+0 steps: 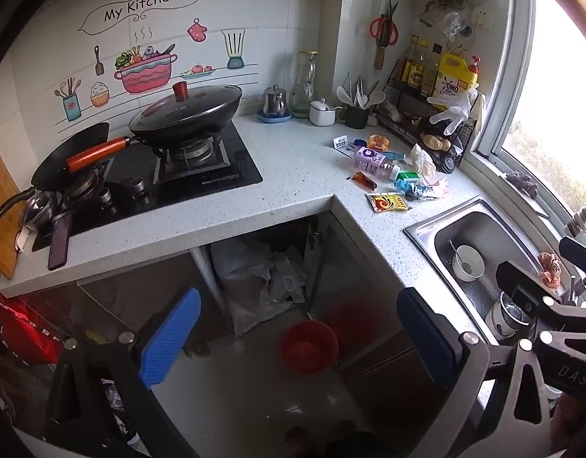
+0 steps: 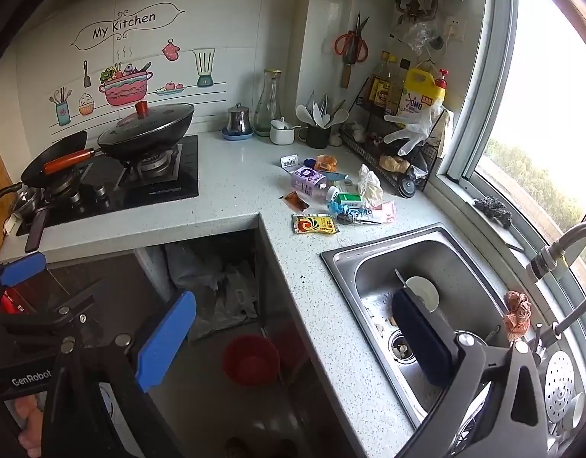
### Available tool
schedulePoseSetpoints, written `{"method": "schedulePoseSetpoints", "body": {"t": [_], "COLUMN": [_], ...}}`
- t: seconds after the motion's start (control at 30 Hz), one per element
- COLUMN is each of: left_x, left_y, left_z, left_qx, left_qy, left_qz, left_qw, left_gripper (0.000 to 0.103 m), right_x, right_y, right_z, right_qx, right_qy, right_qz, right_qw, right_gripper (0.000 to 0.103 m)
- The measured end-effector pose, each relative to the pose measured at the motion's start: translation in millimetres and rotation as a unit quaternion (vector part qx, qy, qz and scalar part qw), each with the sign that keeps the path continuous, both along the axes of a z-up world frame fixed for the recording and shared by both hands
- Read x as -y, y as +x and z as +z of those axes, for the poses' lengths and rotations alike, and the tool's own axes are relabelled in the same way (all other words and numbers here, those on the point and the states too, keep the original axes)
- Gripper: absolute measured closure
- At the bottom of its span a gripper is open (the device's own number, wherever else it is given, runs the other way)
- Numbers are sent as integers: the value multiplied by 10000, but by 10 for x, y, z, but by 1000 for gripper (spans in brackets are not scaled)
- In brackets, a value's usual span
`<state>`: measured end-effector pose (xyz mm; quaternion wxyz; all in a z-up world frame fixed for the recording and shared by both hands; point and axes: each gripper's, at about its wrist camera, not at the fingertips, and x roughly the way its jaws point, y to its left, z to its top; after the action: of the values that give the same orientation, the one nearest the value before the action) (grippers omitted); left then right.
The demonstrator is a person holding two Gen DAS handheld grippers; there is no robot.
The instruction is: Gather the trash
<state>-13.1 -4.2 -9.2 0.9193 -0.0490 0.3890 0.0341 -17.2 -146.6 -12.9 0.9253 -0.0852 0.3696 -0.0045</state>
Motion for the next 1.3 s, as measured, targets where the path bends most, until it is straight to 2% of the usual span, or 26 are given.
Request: {"method": "schedulePoseSetpoints", "body": {"t": [1.3], "left_x": [-107], "left_y": [20], "left_z": [-158], "left_qx": [-257], "left_qy": [-150], "left_qz": [92], "left_qw": [9995], "left_gripper": [1], "right_x": [-12], "right_y": [74], "right_z": [-86], "right_qx": [-177], "right_qy": [-155], "right_qz": [168], "right_qw": [9996], "right_gripper": [0]}}
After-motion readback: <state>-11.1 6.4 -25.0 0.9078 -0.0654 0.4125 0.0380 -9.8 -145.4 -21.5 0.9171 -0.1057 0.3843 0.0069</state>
